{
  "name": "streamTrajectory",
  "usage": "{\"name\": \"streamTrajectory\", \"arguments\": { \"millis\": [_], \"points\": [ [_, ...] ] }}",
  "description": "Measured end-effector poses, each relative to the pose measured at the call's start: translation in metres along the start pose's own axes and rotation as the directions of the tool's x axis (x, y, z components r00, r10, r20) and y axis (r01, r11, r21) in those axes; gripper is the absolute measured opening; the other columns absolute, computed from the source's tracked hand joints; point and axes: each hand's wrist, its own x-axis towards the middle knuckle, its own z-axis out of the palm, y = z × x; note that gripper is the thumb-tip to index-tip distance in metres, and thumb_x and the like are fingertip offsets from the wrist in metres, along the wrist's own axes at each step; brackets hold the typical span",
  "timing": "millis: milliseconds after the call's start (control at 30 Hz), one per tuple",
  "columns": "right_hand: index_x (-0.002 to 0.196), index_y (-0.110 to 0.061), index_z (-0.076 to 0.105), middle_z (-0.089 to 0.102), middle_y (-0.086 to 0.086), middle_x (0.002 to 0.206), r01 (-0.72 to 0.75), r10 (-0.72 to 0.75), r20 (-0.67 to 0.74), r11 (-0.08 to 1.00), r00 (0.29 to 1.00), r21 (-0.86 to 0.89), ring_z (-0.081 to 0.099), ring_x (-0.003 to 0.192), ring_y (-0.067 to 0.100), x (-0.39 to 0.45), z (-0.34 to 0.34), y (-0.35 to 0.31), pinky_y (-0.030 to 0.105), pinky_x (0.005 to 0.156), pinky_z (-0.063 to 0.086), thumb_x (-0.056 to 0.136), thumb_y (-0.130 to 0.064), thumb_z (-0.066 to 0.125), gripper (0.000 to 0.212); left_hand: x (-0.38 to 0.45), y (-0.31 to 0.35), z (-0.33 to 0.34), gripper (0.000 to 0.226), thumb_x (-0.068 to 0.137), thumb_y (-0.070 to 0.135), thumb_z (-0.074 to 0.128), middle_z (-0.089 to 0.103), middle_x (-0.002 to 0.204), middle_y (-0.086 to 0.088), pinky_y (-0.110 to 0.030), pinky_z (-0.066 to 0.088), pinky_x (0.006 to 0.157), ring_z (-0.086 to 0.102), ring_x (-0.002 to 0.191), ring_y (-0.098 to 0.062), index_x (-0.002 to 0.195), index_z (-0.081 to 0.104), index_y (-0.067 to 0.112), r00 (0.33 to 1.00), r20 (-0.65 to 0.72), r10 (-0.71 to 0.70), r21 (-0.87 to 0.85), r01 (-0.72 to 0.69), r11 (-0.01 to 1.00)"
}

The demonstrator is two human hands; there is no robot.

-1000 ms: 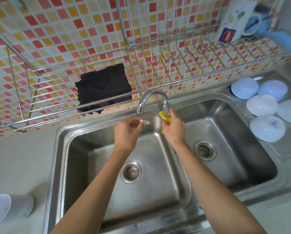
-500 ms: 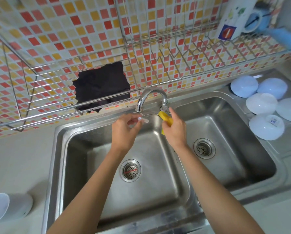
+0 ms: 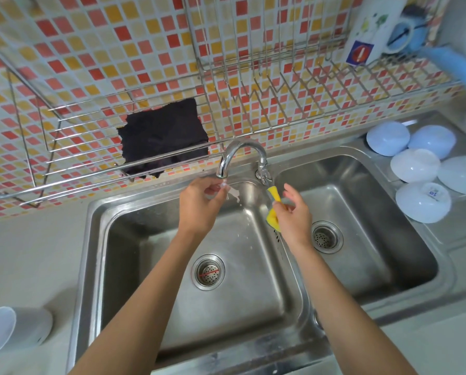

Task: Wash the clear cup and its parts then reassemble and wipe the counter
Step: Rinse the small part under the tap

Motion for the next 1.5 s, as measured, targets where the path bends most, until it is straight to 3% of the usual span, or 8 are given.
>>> {"name": "streamTrajectory", "arguments": {
  "millis": [233,500,633,1033,1167,1267,1367,1500],
  "points": [
    [0.132,-0.025,0.056,0.061,-0.003,0.125,-0.061,0.061,-0.002,0.996,0.998,0.063,0.06,0.088,-0.002,-0.001,-0.004,0.007,0.028,0.089,0.05,0.086,-0.013,0.064,0.048,-0.005,-0.004,-0.004,0.016,0.089,0.027,0.067,0.07,0.094,0.001,-0.029,0.054,0.077,0.063,0.079,-0.009,0.102,0.075,0.02,0.998,-0.047,0.048,0.032,-0.047,0.998],
    [0.125,-0.029,0.061,0.065,-0.004,0.118,-0.082,0.081,0.016,0.986,0.997,0.144,0.063,0.102,0.015,-0.002,0.001,0.008,0.039,0.094,0.051,0.083,-0.015,0.066,0.044,0.004,-0.001,0.002,0.02,0.09,0.024,0.066,0.065,0.096,-0.004,-0.022,0.045,0.075,0.057,0.077,-0.011,0.105,0.073,0.014,0.999,0.017,0.046,0.106,-0.048,0.993],
    [0.121,-0.028,0.063,0.067,0.0,0.117,-0.16,0.156,0.036,0.954,0.987,0.252,0.064,0.098,0.013,0.0,0.0,0.011,0.031,0.09,0.051,0.083,-0.008,0.063,0.043,0.001,-0.004,-0.002,0.021,0.09,0.024,0.066,0.063,0.097,-0.002,-0.017,0.041,0.073,0.055,0.075,-0.008,0.108,0.073,0.016,0.996,0.029,0.083,0.121,-0.086,0.989],
    [0.108,-0.029,0.068,0.069,0.004,0.111,-0.215,0.186,0.118,0.922,0.975,0.322,0.065,0.095,0.018,-0.009,0.019,0.005,0.033,0.084,0.052,0.083,-0.005,0.062,0.035,-0.008,-0.009,-0.012,0.019,0.088,0.024,0.069,0.065,0.088,0.001,-0.029,0.05,0.075,0.059,0.076,-0.014,0.106,0.074,0.02,0.984,0.0,0.178,0.161,-0.176,0.971],
    [0.122,-0.02,0.061,0.06,0.028,0.107,-0.44,0.297,0.369,0.801,0.881,0.406,0.056,0.085,0.027,-0.008,0.033,-0.008,0.033,0.07,0.048,0.087,-0.009,0.052,0.038,-0.016,-0.014,-0.02,0.018,0.088,0.025,0.069,0.066,0.087,0.002,-0.026,0.05,0.073,0.057,0.074,-0.01,0.104,0.075,0.018,0.984,-0.029,0.175,0.179,-0.167,0.97],
    [0.123,-0.021,0.057,0.062,0.011,0.111,-0.638,0.367,0.559,0.64,0.743,0.428,0.059,0.09,0.023,-0.013,0.044,-0.022,0.028,0.063,0.052,0.093,-0.014,0.052,0.031,-0.028,-0.032,-0.035,0.019,0.089,0.027,0.068,0.068,0.092,0.0,-0.026,0.049,0.073,0.06,0.077,-0.012,0.105,0.074,0.019,0.993,-0.07,0.092,0.2,-0.076,0.977],
    [0.112,-0.022,0.062,0.064,0.004,0.105,-0.632,0.317,0.635,0.686,0.705,0.36,0.061,0.09,0.018,-0.012,0.055,-0.028,0.023,0.061,0.049,0.089,-0.012,0.064,0.025,-0.04,-0.052,-0.052,0.018,0.088,0.025,0.069,0.067,0.091,0.001,-0.028,0.051,0.074,0.062,0.076,-0.014,0.104,0.074,0.02,0.995,-0.096,0.023,0.21,-0.002,0.978],
    [0.102,-0.018,0.052,0.067,0.013,0.106,-0.535,0.282,0.626,0.803,0.727,0.261,0.069,0.082,0.027,-0.007,0.067,-0.036,0.025,0.054,0.049,0.095,-0.007,0.056,0.013,-0.052,-0.066,-0.067,0.016,0.088,0.021,0.069,0.065,0.086,0.003,-0.011,0.043,0.068,0.062,0.071,-0.012,0.102,0.075,0.017,0.991,-0.131,-0.021,0.204,0.048,0.978]
  ]
}}
